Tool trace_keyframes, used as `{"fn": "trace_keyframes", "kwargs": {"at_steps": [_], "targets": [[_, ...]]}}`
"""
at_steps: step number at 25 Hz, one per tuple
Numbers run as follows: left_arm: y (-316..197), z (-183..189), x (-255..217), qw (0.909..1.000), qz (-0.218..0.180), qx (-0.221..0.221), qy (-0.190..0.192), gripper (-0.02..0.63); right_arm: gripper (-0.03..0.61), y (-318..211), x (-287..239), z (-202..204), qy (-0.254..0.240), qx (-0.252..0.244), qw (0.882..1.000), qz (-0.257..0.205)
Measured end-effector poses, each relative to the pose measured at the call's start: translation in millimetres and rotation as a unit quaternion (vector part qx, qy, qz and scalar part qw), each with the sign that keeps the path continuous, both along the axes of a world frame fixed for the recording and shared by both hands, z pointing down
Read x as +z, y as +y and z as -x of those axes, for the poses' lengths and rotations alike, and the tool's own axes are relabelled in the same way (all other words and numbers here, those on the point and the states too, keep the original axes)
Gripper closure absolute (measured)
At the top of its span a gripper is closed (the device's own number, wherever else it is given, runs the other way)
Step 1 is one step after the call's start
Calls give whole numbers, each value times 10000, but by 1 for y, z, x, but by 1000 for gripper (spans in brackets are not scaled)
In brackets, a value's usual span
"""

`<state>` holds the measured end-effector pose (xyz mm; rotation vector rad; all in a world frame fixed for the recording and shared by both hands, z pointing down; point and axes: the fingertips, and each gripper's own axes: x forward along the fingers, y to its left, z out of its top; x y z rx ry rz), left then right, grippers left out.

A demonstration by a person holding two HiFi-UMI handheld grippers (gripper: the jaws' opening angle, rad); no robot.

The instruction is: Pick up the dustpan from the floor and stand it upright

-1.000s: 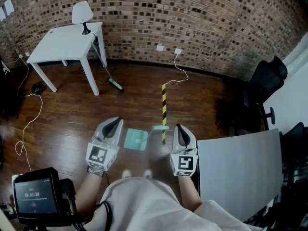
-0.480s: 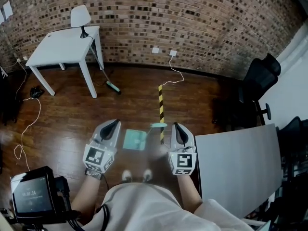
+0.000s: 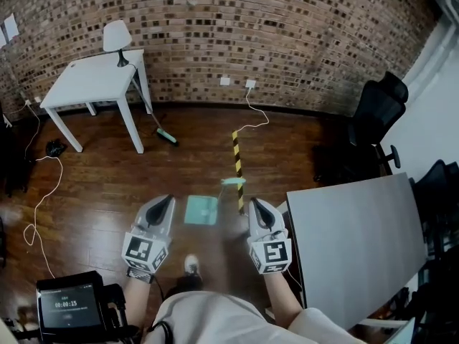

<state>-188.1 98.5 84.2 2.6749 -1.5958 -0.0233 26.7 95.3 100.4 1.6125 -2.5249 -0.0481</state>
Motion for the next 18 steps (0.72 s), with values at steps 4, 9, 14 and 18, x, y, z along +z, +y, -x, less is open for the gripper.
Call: {"fn": "trace_keyframes", "kwargs": {"at_steps": [4,9,14,18], "targets": [[71,-23,9,9997,-28,-260,-29,614,565,64,0,-20,-148,-126,9998,-70],[167,-58,17,9988,24,-478,-50,614,565,151,9,-62,-154,-229,9996,32],[238,-86,6,9983,11,-572,-86,614,565,217,4,-104,-106,-101,9998,145],[277,-96,1,9981,17,-613,-82,614,565,258,-5,-123,-184,-61,9997,144]]}}
